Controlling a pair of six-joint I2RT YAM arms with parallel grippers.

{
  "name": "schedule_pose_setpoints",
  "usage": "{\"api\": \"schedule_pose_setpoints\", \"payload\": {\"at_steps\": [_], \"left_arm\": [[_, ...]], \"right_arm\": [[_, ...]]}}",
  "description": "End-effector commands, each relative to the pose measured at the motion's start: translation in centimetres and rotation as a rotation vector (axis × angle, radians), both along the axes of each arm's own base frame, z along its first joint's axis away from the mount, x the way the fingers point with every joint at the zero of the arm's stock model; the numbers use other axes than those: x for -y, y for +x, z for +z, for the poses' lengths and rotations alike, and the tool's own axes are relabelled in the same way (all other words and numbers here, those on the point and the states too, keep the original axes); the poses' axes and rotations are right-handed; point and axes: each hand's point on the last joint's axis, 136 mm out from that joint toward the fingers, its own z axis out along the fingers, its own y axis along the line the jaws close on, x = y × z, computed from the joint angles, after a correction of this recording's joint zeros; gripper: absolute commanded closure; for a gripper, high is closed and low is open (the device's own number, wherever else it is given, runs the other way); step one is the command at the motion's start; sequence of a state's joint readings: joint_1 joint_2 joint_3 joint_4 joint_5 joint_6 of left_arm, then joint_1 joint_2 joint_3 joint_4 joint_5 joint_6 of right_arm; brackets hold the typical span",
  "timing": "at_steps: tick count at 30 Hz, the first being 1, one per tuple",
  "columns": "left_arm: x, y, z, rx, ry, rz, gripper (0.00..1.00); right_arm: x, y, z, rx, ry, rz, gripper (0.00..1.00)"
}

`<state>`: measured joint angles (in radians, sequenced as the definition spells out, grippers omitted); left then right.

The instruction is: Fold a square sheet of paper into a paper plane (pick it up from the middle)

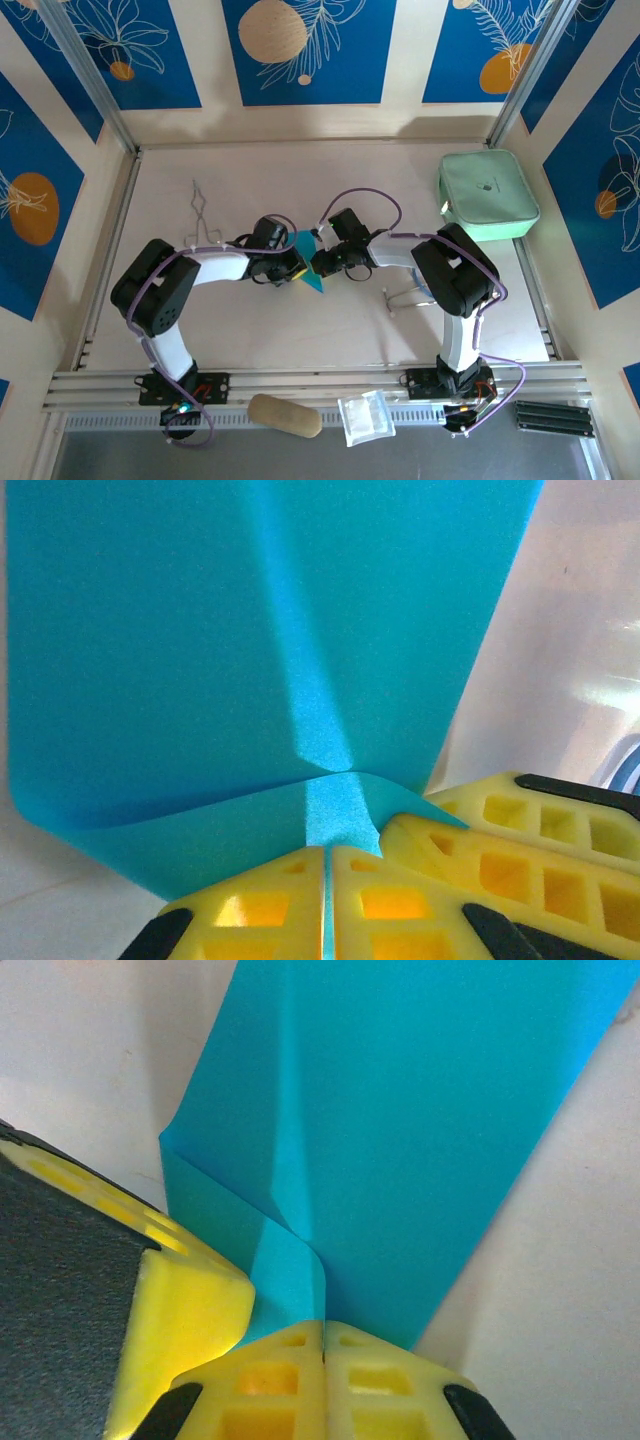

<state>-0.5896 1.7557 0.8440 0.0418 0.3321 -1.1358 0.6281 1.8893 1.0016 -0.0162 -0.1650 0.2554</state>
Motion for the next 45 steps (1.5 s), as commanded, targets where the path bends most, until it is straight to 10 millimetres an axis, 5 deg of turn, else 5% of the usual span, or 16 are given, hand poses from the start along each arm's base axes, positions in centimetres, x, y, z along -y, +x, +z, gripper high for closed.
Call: {"api": "schedule_pose_setpoints", "payload": {"at_steps": [1, 22, 29, 36, 45], "left_arm": [[-0.3, -0.7, -1.0, -0.016, 0.03, -0.013, 0.89], [-0.6, -0.9, -1.5, -0.024, 0.053, -0.02, 0.91], [-0.1, -0.1, 1.2, 0.032, 0.029, -0.036, 0.87], [-1.7, 0.5, 2.3, 0.068, 0.084, -0.034, 0.85], [-1.2, 0.2, 0.9, 0.031, 0.061, -0.039, 0.9]], "right_arm": [[1.1, -0.8, -2.0, -0.07, -0.058, -0.015, 1.0], [1.0, -0.8, -2.0, -0.071, -0.055, -0.018, 1.0], [1.2, -0.7, -2.0, -0.071, -0.061, -0.022, 1.0], [1.1, -0.7, -1.9, -0.069, -0.054, -0.02, 1.0], [1.0, -0.6, -1.8, -0.07, -0.051, -0.021, 1.0]]}}
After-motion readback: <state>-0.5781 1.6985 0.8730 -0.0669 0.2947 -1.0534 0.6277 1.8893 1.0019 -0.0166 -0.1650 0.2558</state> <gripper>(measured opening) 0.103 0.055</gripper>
